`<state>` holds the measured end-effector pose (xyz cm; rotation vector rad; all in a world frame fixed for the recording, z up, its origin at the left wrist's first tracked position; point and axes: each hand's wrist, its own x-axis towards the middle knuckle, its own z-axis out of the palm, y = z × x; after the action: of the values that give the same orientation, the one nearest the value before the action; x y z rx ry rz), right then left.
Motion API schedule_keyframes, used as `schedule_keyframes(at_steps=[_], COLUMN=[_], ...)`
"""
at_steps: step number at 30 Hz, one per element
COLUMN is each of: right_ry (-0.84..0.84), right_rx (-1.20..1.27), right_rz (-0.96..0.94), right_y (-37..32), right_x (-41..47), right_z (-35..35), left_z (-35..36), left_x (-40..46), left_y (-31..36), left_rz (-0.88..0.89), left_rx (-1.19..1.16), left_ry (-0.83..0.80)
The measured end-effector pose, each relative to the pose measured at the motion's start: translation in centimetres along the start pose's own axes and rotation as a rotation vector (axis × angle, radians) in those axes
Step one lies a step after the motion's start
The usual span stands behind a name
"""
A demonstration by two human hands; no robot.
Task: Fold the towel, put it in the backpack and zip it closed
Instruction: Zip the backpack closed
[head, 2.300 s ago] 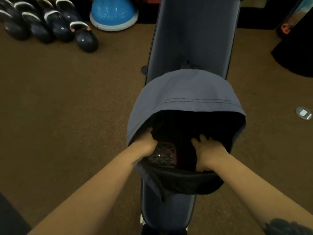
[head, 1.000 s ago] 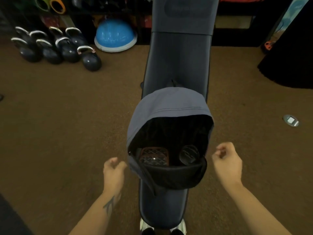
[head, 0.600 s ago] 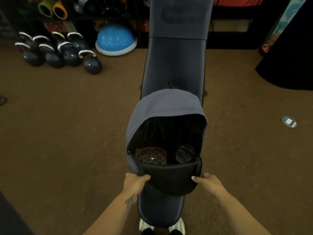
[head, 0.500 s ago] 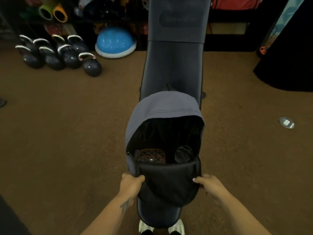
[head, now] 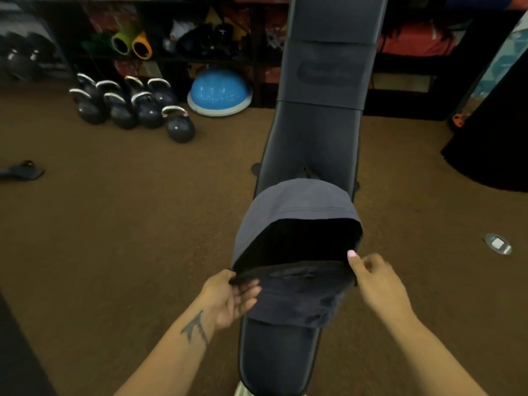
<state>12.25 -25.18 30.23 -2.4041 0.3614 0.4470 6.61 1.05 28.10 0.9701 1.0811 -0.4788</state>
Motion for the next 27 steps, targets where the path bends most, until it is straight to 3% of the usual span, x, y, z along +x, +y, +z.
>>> schedule_keyframes(at_steps=[3, 5, 7, 12, 16, 20, 24, 27], right_ry=[0.116, -0.005, -0.131, -0.116, -0.119, -0.106, -0.094, -0.067], right_rx=[-0.179, -0.443, -0.654, -0.655, -0.57, -0.547, -0.559, -0.553], right_rz=[-0.467, -0.701, -0.783, -0.746, -0.64, -0.584, -0.554, -0.513], right_y=[-3.6, -6.0, -7.6, -9.9, -10.1, -9.9, -9.8, -9.7], right_x=[-2.0, -2.8, -2.6, -1.0, 0.1, 0.9, 1.6, 2.1], right_z=[0.0, 0.8, 2.4, 4.0, 3.4, 3.4, 3.3, 3.2], left_z=[0.3, 0.5, 0.4, -0.5, -2.9, -3.8, -3.1, -2.3], left_x=[0.5, 0.6, 0.7, 0.8, 2.5, 5.2, 8.6, 9.6], left_y=[0.3, 0.5, 0.6, 0.8, -0.1, -1.2, -1.6, -1.3], left_rz=[-0.006, -0.004, -0.006, 0.011, 0.026, 0.017, 0.145, 0.363], left_rx=[-0.011, 0.004, 0.027, 0.006, -0.09, 0.003, 0.092, 0.303], left_ry=[-0.034, -0.049, -0.067, -0.111, 0.115, 0.171, 0.181, 0.229])
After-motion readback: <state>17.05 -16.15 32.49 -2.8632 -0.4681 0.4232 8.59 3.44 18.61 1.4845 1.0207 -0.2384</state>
